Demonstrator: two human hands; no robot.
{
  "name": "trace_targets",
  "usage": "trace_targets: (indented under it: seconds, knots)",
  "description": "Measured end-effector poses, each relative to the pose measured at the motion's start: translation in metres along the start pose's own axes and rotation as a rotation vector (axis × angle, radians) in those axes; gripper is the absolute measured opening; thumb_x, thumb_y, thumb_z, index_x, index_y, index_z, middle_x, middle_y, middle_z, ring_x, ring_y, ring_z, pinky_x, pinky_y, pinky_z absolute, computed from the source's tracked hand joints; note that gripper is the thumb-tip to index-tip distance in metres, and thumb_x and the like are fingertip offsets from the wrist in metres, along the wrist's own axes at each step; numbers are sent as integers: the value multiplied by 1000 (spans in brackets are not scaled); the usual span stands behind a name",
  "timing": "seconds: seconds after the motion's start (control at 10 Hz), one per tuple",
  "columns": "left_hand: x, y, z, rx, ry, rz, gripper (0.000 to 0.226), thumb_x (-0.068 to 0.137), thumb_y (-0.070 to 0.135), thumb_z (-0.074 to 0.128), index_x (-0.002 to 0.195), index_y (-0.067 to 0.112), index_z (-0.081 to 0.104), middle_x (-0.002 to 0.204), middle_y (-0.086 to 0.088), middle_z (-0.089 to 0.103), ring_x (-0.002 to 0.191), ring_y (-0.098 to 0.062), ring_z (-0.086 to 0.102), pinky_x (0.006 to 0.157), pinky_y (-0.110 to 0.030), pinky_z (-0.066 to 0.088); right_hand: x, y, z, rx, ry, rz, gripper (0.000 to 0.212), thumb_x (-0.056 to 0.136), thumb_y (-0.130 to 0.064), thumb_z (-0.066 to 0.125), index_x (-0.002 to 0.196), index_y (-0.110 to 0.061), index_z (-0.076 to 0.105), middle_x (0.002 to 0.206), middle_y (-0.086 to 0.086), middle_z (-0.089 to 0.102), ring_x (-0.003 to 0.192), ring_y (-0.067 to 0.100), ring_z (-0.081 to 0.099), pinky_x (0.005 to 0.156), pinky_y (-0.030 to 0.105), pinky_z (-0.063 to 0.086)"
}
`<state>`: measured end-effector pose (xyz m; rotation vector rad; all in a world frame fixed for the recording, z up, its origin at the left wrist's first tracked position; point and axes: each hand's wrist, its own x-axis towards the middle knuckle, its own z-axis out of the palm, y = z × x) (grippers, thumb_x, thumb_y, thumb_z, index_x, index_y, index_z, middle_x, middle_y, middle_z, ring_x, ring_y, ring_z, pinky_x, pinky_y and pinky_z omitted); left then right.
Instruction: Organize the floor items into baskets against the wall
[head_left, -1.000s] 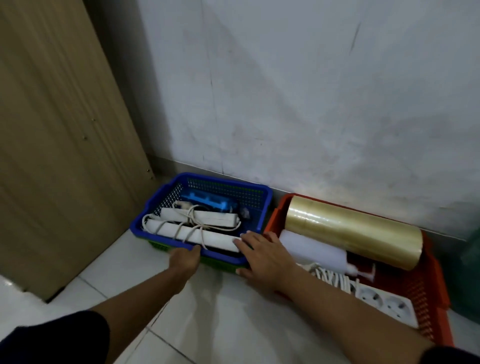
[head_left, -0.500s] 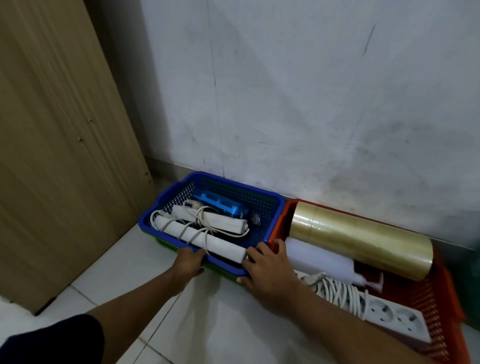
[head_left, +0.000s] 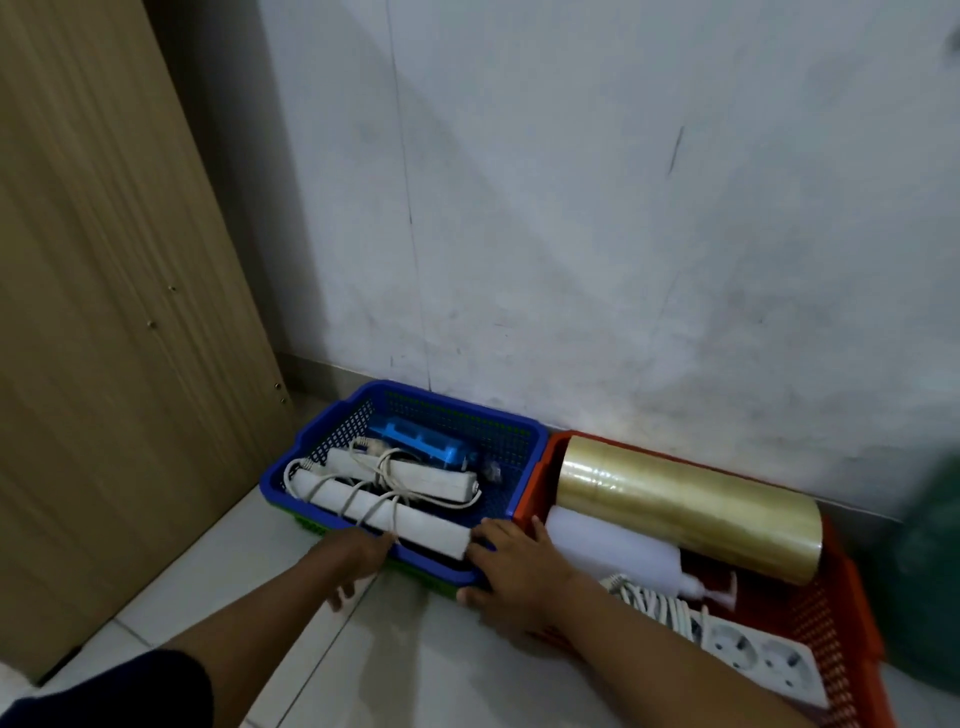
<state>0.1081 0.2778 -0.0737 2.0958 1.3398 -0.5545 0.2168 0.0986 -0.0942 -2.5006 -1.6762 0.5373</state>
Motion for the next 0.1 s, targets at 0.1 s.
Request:
trace_targets:
  seconds: [0.1]
  knots:
    - [-4,24,-15,355,302,231,65,95,55,23,132,9,51,133,-14,58,117,-28,58,97,-37,46,-9,3,-44,441,170,27,60,89,-50,55,140,-23,42,147,6,38,135,20,34,112,38,27]
